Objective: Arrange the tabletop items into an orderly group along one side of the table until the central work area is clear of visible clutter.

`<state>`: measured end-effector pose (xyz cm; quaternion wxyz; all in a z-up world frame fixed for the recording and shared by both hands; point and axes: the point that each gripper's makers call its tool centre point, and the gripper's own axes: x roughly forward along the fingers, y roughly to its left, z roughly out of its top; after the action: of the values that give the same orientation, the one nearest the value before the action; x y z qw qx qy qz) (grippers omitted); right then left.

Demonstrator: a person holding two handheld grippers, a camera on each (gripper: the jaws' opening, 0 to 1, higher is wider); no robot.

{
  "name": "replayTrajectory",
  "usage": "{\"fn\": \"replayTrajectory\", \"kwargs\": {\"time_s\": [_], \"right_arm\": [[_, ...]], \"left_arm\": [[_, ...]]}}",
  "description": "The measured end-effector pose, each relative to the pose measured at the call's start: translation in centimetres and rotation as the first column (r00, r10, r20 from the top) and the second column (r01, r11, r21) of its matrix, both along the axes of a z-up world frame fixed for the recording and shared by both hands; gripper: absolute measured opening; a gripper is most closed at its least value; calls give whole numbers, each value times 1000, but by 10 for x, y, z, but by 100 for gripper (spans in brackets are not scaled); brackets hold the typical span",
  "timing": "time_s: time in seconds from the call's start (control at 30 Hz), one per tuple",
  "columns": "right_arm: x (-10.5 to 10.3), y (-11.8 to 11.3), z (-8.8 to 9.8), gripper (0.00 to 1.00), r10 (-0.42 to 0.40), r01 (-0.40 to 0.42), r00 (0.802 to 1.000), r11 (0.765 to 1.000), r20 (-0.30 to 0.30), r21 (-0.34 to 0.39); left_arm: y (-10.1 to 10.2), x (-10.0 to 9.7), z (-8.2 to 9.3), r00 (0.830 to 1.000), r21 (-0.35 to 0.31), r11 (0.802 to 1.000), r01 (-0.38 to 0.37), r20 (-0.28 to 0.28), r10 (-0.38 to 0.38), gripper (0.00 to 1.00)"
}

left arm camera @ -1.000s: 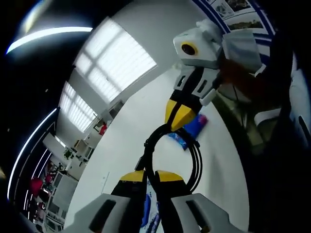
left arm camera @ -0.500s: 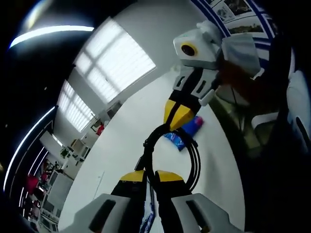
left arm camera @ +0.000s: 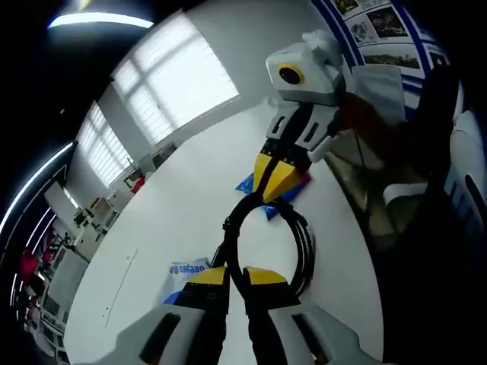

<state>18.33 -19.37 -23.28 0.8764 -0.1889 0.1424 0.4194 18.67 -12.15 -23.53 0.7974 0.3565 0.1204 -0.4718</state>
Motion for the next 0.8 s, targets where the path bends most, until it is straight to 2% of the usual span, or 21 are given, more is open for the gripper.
{"fn": "replayTrajectory", "kwargs": {"time_s": [0.07, 0.27, 0.8], "right_arm": [[4, 0, -3, 0, -2, 2, 1000, 1000, -19, 7], [10, 2, -6, 0, -2, 2, 1000, 1000, -23, 16], [13, 2, -9, 1, 0, 1, 1000, 1000, -16, 11]], "left_arm": [[1, 4, -3, 1000, -3, 1000, -10, -11, 10, 5], [1, 9, -7, 1000, 8, 1000, -21, -6, 21, 6], [0, 17, -11, 999, 13, 999, -33, 6, 32, 5]]}}
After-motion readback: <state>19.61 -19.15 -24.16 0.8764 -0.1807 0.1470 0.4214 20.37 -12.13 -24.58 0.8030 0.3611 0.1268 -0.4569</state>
